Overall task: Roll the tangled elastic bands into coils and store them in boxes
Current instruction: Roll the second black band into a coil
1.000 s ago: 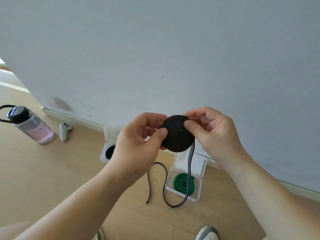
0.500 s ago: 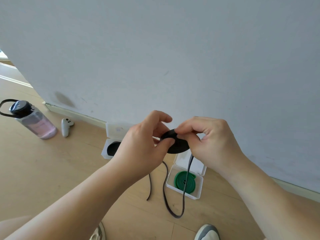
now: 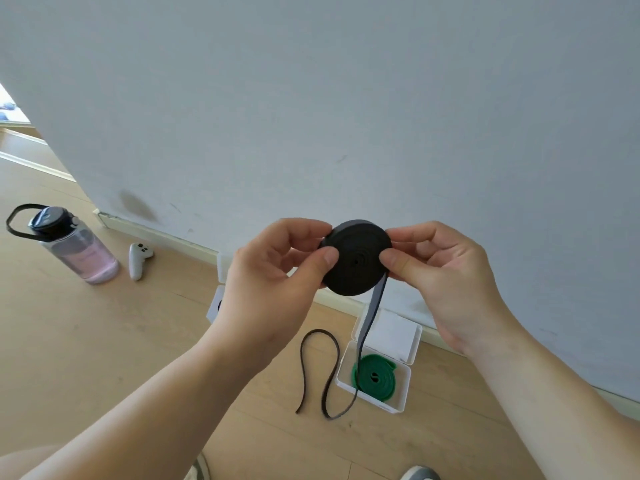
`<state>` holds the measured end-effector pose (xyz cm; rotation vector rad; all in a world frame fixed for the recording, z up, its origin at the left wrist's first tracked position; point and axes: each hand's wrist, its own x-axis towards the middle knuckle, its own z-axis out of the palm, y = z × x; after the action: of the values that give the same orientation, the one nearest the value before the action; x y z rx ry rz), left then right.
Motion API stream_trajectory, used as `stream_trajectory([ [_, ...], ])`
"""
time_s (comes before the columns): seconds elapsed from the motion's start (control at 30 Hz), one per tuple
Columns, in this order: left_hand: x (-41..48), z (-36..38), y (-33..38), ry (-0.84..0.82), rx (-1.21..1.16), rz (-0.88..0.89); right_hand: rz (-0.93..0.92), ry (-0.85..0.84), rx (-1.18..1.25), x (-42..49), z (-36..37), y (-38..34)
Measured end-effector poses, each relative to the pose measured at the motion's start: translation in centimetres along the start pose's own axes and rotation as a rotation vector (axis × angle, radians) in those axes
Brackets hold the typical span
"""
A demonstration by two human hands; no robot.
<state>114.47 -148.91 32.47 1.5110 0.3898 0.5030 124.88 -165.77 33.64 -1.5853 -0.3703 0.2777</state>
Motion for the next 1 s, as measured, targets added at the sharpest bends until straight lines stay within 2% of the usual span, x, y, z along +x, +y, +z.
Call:
stream_trajectory([
  [0.07, 0.0, 0.1, -0.2, -0.041, 0.007, -0.032, -0.003, 0.028, 0.008, 0.1, 0.1, 0.2],
  [0.13, -0.1, 0.0, -0.4, -0.098, 0.170, -0.009, -0.054, 0.029, -0.087, 0.1, 0.1, 0.4],
  [0.37, -0.5, 0.0, -1.0, -0.204, 0.550, 0.256, -0.556, -0.124, -0.617, -0.8, 0.7, 1.3],
  [0.5, -0.1, -0.2, -1.1, -0.189, 0.631, 0.340, -0.678, -0.107, -0.673, -0.9, 1.0, 1.6],
  [0.57, 0.0, -0.5, -0.9, -0.166, 0.641, 0.329, -0.624, -0.072, -0.616, -1.2, 1.2, 1.5],
  [0.67, 0.2, -0.5, -0.4, -0.114, 0.600, 0.264, -0.255, -0.022, -0.389, -1.1, 1.2, 0.7],
  [0.73, 0.3, -0.5, -0.1, -0.075, 0.463, 0.161, -0.105, -0.031, -0.257, -0.8, 1.1, 0.4],
  [0.9, 0.5, -0.4, 0.6, -0.071, 0.132, 0.007, -0.083, 0.072, -0.075, -0.2, 0.9, -0.2],
  [0.93, 0.5, -0.4, 0.6, -0.078, 0.129, -0.004, -0.087, 0.089, -0.071, -0.2, 0.8, -0.2],
  [1.0, 0.5, -0.5, 0.1, -0.093, 0.281, 0.044, -0.132, 0.080, -0.144, -0.3, 0.8, -0.2],
])
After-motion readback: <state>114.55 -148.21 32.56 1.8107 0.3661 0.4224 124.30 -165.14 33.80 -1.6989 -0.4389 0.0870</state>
